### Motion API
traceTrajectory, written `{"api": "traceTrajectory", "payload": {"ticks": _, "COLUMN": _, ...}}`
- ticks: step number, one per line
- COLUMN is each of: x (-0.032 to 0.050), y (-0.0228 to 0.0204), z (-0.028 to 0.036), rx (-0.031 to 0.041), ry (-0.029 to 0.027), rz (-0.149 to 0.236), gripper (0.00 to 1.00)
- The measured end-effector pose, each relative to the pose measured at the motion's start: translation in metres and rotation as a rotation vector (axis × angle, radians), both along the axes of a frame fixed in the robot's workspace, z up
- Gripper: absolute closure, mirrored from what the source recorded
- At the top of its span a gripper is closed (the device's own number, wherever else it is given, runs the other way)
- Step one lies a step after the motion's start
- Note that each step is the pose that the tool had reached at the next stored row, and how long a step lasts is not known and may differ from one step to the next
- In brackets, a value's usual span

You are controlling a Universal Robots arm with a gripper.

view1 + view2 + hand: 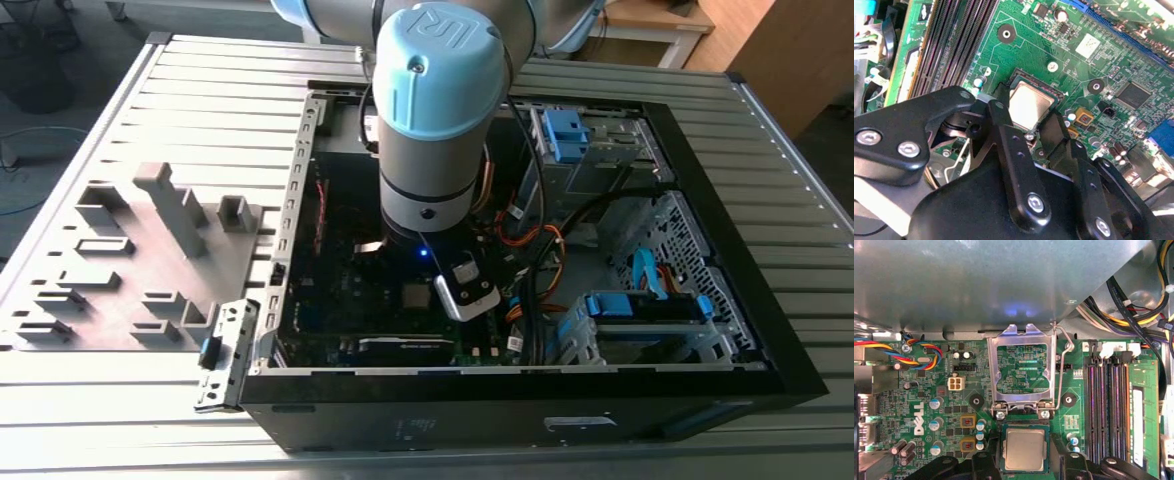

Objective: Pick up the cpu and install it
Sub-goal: 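Place the cpu into insertion slot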

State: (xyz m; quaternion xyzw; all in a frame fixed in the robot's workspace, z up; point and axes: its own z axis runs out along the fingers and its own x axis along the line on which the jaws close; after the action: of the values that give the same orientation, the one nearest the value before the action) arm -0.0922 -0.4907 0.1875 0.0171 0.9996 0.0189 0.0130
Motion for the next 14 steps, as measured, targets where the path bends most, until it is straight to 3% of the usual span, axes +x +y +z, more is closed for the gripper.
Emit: {"api": "traceTrajectory", "payload": {"ticks": 14, "x": 0.0001, "y": 0.0001, "z": -0.0003, "rx": 0.0003, "ry": -0.0002, "rz": 0.000, "gripper": 0.51}}
